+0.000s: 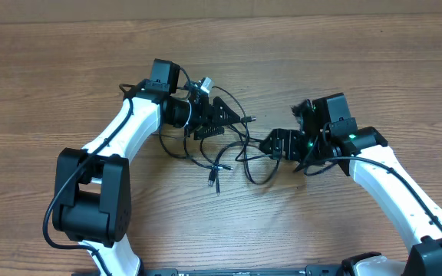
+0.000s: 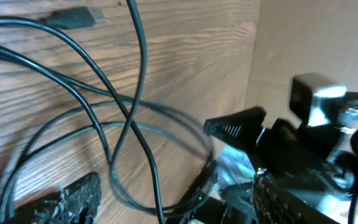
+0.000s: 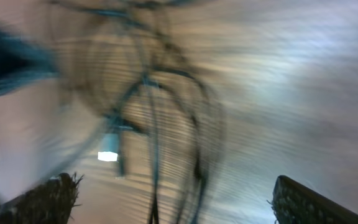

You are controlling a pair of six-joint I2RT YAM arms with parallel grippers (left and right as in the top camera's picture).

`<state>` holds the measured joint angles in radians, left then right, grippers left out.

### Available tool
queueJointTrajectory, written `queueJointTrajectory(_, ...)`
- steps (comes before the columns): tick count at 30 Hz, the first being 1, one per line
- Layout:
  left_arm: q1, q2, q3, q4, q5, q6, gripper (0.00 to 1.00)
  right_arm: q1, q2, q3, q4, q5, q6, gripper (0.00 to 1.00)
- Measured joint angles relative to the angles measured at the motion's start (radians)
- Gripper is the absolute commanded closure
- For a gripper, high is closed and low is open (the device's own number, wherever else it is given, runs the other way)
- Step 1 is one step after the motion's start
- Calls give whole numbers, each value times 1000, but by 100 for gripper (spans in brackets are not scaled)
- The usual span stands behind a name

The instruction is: Untangle cables

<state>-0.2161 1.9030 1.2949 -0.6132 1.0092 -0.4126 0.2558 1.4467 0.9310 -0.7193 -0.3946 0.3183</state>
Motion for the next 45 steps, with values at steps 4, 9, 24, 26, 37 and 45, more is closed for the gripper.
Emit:
queueJointTrajectory(4,0,0,0,-11,-30,-4,20,0,0,0,-112,248,145,0)
queueJointTrajectory(9,0,0,0,-18,-58,-7,18,-6,0,0,-145,470,253,0)
queueJointTrajectory(24,53,0,0,-151,-272,-7,18,72,0,0,79,21,-40,0)
queueJointTrajectory(26,100,0,0,-183,-291,-6,18,113,0,0,143,36,-62,1)
queueJointTrajectory(37,235,-1,0,-308,-334,31,19,164,225,10,479,151,-123,29)
queueJointTrajectory(45,208,-1,0,-311,-336,31,18,165,349,37,570,162,-137,63)
